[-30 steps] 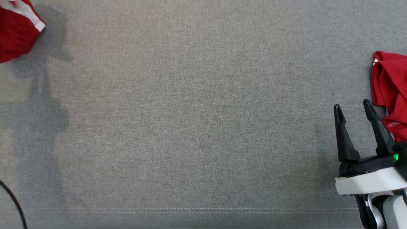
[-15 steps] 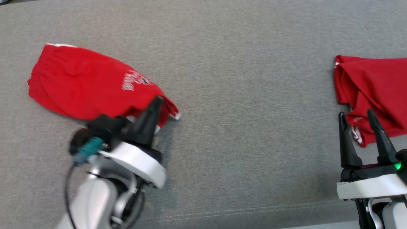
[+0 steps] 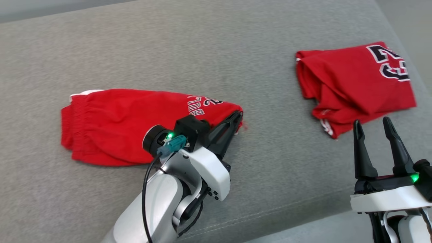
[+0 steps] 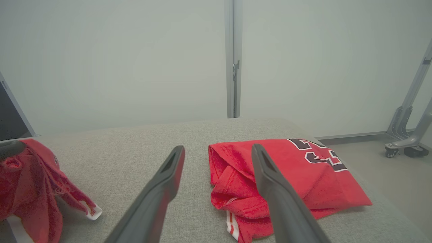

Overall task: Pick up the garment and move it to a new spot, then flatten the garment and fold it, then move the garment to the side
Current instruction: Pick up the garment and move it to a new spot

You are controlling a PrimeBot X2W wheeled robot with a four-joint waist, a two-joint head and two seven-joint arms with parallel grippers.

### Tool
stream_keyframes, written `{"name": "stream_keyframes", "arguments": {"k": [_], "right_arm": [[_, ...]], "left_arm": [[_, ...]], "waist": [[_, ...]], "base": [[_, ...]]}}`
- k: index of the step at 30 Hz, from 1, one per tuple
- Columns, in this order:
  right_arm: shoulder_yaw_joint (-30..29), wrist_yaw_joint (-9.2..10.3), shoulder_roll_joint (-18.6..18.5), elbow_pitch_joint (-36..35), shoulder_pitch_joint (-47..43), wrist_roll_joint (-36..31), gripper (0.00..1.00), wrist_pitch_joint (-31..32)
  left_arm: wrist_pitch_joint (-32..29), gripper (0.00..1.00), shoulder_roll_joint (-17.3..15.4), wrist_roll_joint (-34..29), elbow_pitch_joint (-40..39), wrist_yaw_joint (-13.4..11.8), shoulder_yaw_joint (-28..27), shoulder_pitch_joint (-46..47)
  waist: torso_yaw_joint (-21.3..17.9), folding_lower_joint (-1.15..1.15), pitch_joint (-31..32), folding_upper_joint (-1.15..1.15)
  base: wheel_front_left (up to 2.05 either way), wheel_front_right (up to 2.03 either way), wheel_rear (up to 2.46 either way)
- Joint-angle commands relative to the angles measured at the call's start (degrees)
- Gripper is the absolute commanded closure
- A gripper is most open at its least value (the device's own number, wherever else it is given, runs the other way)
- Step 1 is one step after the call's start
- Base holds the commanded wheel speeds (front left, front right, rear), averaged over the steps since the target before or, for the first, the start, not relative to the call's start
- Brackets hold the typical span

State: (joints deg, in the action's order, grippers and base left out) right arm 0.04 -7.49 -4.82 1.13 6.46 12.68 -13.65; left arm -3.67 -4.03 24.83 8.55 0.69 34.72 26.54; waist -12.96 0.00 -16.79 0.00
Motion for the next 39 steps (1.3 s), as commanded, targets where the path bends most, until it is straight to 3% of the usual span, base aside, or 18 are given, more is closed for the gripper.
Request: {"name": "stream_keyframes", "arguments": {"k": [1,3,4,5,6,11,14,24,30,32,39], "right_arm": [[1.12,0.00,-0.14,-1.03,-0.20,0.70,0.00,-0.75],[1.32,0.00,0.09,-0.84,-0.42,0.93,0.00,-0.80],[1.33,0.00,0.21,-0.70,-0.53,1.05,0.00,-0.83],[1.28,0.00,0.33,-0.50,-0.64,1.23,0.00,-0.86],[1.26,0.00,0.44,-0.30,-0.76,1.39,0.00,-0.89],[0.76,0.00,0.84,0.02,-0.92,1.61,0.00,-1.10],[0.87,0.00,0.73,-0.12,-0.73,1.35,0.00,-1.18],[2.87,0.00,-1.41,0.37,-0.62,0.64,0.00,-1.28],[3.78,0.00,-2.69,1.11,-1.32,0.70,0.00,-1.29],[4.08,0.00,-3.10,1.37,-1.77,0.76,0.00,-1.26],[4.83,0.00,-4.02,2.44,-3.51,0.95,0.00,-0.71]], "left_arm": [[0.26,1.00,0.16,0.41,0.29,-0.11,-1.29,2.38],[0.59,1.00,0.47,1.74,3.19,-0.03,-1.31,3.06],[0.77,0.71,0.59,2.50,4.70,0.19,-1.23,3.26],[0.83,0.04,0.67,3.03,6.17,0.53,-0.93,3.47],[1.20,0.00,0.76,3.78,7.27,1.03,-0.69,3.58],[4.35,0.00,0.69,4.30,8.08,2.04,0.80,3.27],[6.11,0.00,-1.18,3.10,5.12,1.13,0.36,2.06],[12.14,0.00,-12.37,2.40,-7.62,-8.91,-11.86,-8.19],[15.84,0.00,-17.12,4.36,-11.69,-12.05,-19.92,-15.66],[16.67,0.00,-18.06,5.27,-12.02,-12.13,-22.00,-18.07],[18.48,0.00,-18.76,8.59,-9.59,-8.90,-28.96,-24.08]], "waist": [[-2.75,0.00,0.03,0.00],[-3.98,0.00,-0.27,0.00],[-4.38,0.00,-0.38,0.00],[-4.61,0.00,-0.46,0.00],[-4.72,0.00,-0.52,0.00],[-3.24,0.00,-0.20,0.00],[-1.47,0.00,0.52,0.00],[5.07,0.00,3.81,0.00],[7.93,0.00,5.93,0.00],[8.66,0.00,6.74,0.00],[9.76,0.00,9.79,0.00]], "base": [[0.00,0.00,0.00],[0.00,0.00,0.00],[0.00,0.00,0.00],[0.00,0.00,0.00],[0.00,0.00,0.00],[0.00,0.00,0.00],[0.00,0.00,0.00],[0.00,0.00,0.00],[0.00,0.00,0.00],[0.00,0.00,0.00],[0.00,0.00,0.00]]}}
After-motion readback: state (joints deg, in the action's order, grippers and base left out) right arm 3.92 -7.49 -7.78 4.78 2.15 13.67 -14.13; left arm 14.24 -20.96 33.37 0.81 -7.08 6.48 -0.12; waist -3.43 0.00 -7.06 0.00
